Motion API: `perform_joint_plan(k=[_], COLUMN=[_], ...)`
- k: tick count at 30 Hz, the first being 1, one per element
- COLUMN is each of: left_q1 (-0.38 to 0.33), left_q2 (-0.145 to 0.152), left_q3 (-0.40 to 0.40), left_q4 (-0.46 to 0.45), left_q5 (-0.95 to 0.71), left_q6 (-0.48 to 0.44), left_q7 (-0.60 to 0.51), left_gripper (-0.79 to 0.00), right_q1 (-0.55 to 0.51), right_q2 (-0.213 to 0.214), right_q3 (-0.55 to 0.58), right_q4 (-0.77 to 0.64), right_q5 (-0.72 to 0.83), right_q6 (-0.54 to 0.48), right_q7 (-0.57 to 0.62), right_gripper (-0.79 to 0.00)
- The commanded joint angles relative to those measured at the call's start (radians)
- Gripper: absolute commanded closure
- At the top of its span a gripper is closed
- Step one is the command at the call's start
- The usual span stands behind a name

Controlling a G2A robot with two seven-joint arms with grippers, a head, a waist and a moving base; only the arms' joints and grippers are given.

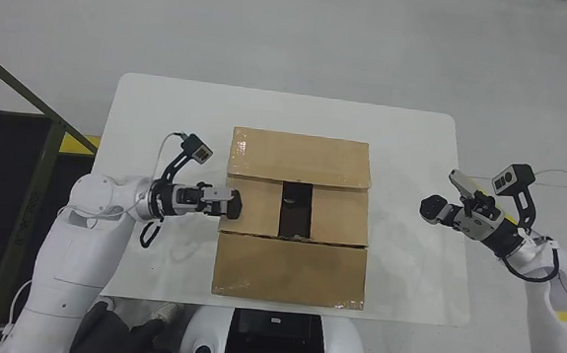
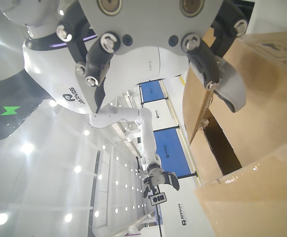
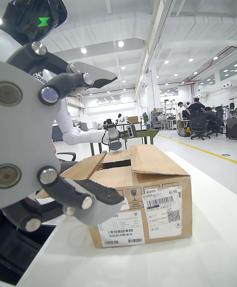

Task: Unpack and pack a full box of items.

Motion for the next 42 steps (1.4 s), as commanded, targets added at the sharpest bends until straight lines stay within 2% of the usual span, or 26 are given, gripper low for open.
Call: perform_joint_plan(k=[1,15,25,35,42], left_q1=[-0.003,-0.074,-0.134,-0.186,-0.225], left_q2=[0.001,0.003,0.001,-0.005,-0.011], left_q3=[0.004,0.031,0.057,0.081,0.100], left_q4=[0.011,0.105,0.150,0.150,0.127], left_q5=[0.004,0.030,-0.017,-0.078,-0.104], left_q6=[0.002,0.001,-0.004,-0.010,-0.003], left_q7=[0.007,0.083,0.089,0.101,0.159], left_gripper=[-0.785,-0.785,-0.785,-0.785,-0.785], right_q1=[0.000,0.000,0.000,0.000,0.000], right_q2=[0.000,0.000,0.000,0.000,0.000], right_q3=[0.000,0.000,0.000,0.000,0.000], right_q4=[0.000,0.000,0.000,0.000,0.000], right_q5=[0.000,0.000,0.000,0.000,0.000], right_q6=[0.000,0.000,0.000,0.000,0.000], right_q7=[0.000,0.000,0.000,0.000,0.000], right_gripper=[-0.785,-0.785,-0.785,-0.785,-0.785])
